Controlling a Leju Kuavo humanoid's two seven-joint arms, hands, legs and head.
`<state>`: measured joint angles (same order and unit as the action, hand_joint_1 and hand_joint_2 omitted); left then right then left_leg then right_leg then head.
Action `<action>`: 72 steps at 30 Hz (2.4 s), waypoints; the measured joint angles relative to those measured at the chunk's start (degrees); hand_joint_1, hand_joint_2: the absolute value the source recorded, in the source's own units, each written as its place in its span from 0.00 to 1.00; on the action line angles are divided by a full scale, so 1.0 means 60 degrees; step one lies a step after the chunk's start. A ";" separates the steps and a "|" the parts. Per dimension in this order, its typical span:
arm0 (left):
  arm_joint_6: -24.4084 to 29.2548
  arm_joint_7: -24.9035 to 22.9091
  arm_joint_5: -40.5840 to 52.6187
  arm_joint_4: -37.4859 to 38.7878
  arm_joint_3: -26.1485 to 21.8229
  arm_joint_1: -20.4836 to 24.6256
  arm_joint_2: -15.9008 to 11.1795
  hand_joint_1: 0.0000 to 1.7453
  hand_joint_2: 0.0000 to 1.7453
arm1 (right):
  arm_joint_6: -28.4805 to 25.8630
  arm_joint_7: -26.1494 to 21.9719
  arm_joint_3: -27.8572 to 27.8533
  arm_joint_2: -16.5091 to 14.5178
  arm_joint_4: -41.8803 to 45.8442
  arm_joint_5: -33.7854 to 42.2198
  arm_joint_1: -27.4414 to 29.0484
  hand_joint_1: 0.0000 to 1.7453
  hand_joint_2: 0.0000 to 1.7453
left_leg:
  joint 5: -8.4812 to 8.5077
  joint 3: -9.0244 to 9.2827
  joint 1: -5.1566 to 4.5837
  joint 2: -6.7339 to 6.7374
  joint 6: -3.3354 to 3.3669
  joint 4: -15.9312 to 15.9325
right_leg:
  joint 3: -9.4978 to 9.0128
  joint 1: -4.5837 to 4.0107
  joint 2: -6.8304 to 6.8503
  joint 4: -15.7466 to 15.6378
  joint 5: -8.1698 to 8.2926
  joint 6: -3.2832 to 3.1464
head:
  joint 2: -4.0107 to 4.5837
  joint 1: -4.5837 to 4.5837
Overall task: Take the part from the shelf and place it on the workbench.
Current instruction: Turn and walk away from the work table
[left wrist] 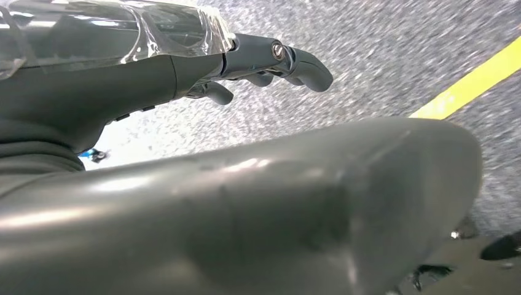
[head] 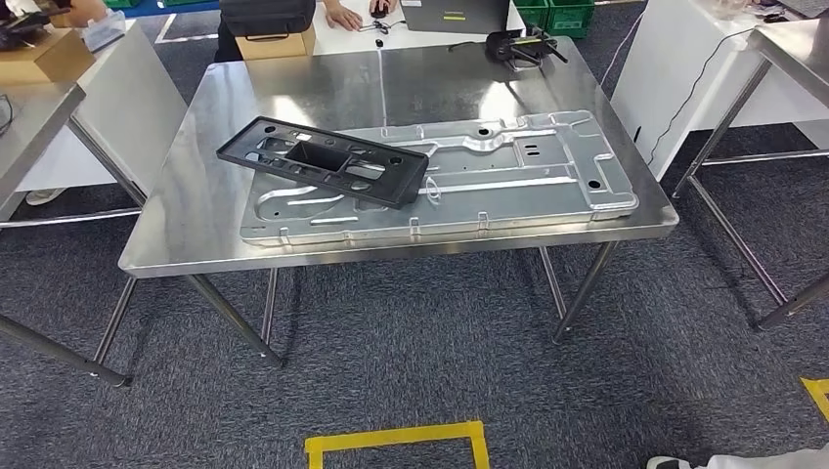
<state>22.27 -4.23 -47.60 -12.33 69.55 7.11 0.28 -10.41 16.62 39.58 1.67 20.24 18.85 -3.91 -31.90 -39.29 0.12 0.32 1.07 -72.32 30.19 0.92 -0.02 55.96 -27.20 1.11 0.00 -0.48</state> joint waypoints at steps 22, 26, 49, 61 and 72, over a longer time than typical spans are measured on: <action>0.0086 -0.0067 0.0107 -0.0004 0.0000 0.0209 -0.0041 0.00 0.00 | -0.0108 -0.0186 -0.0762 -0.0466 -0.0931 0.0204 -0.0075 0.00 0.00 | 0.1023 0.1833 -0.0206 0.0765 0.0267 0.3051 | 0.0048 -0.0049 0.0452 -0.0101 0.0195 0.0203 | 0.0000 0.0035; 0.0097 -0.0067 0.0133 -0.0004 0.0000 0.0217 -0.0055 0.00 0.00 | -0.0114 -0.0189 -0.0769 -0.0522 -0.0992 0.0239 -0.0075 0.00 0.00 | 0.0351 0.1460 -0.0089 0.0375 0.0061 0.2108 | 0.0152 0.0003 0.0158 -0.0133 0.0317 -0.0025 | 0.0000 0.0032; 0.0353 0.0039 -0.0003 0.0000 -0.0001 0.0033 -0.0125 0.00 0.00 | -0.0166 -0.0316 -0.0769 -0.0596 -0.1122 0.0159 -0.0091 0.00 0.00 | 0.1045 0.1774 -0.0123 0.0691 0.0448 0.3072 | 0.0368 -0.0031 0.0484 0.0735 -0.0054 0.0351 | 0.0000 0.0054; 0.0337 -0.0086 -0.0077 -0.0004 0.0000 -0.0059 -0.0160 0.00 0.00 | -0.0100 -0.0207 -0.0765 -0.0610 -0.1165 0.0079 -0.0132 0.00 0.00 | -0.0398 0.0647 0.0004 0.0055 -0.0070 0.0150 | 0.0233 -0.0045 -0.0276 -0.0140 0.0382 -0.0087 | 0.0000 0.0011; 0.0304 0.0285 -0.0157 -0.0007 -0.0005 0.0081 -0.0095 0.00 0.00 | -0.0277 -0.0190 -0.0758 -0.0587 -0.1196 0.0221 -0.0109 0.00 0.00 | 0.1026 0.1846 0.0014 -0.0265 0.0425 0.3072 | 0.0879 -0.0006 -0.0422 0.0813 -0.0049 0.0374 | 0.0000 0.0039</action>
<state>24.10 -2.52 -48.54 -12.37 69.52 7.59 -0.28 -12.07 15.47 35.04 -1.85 13.07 20.17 -4.56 -25.74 -28.21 0.21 -1.27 3.62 -53.88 35.46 0.88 -2.56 60.83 -27.49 3.35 0.00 -0.24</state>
